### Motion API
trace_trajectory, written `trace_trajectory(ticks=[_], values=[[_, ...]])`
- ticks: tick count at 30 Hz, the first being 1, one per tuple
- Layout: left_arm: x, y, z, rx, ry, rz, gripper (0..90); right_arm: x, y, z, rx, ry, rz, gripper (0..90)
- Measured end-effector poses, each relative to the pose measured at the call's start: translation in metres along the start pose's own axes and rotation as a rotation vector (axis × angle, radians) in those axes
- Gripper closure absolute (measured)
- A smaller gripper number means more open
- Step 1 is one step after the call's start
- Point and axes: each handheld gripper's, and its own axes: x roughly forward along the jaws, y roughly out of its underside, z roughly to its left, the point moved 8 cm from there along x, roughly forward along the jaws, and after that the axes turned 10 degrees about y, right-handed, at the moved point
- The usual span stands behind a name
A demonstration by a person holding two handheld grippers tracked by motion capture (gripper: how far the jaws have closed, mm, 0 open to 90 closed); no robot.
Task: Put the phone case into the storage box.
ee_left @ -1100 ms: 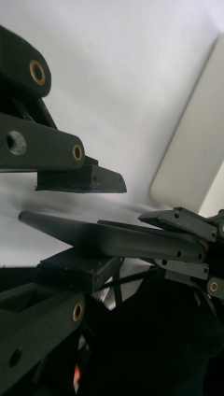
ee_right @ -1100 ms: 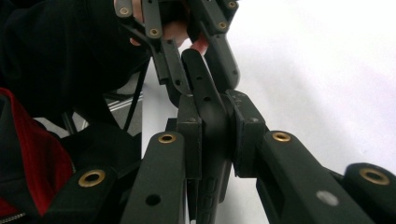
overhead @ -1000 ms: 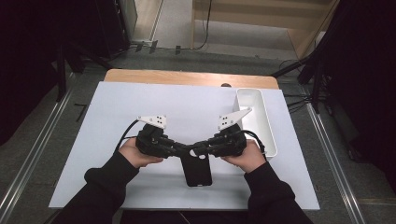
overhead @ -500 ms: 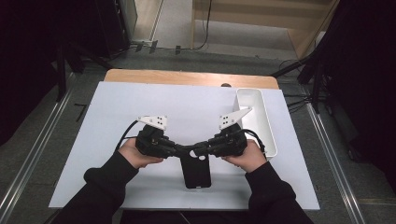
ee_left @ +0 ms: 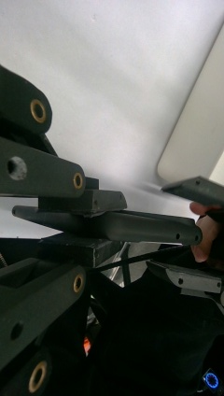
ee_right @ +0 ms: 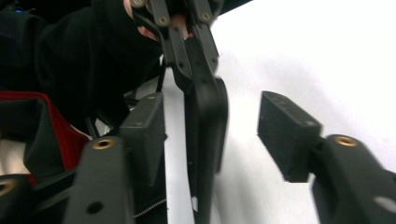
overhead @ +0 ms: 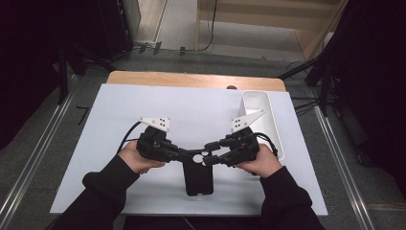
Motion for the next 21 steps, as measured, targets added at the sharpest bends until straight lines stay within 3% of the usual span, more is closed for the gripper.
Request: trace_trajectory(ticks=[5,9,12,17,19,21], values=[[-0.007,0.000,0.002,-0.024,-0.028,-0.015,80.0,-0.005,0.009,-0.004,0.032,0.054,0.016,38.3],[-0.012,-0.001,0.003,-0.037,-0.033,-0.031,80.0,-0.005,0.016,-0.003,0.041,0.100,0.014,31.2],[-0.014,-0.002,0.003,-0.045,-0.049,-0.040,79.9,-0.002,0.019,-0.003,0.030,0.109,0.006,24.0],[-0.019,-0.002,0.006,-0.057,-0.081,-0.045,79.9,0.002,0.025,-0.002,0.049,0.122,0.034,23.1],[-0.021,-0.002,0.006,-0.058,-0.090,-0.045,79.9,0.004,0.026,-0.003,0.043,0.132,0.030,15.5],[-0.022,-0.002,0.007,-0.065,-0.102,-0.056,79.9,0.006,0.026,-0.004,0.042,0.156,0.006,0.0]])
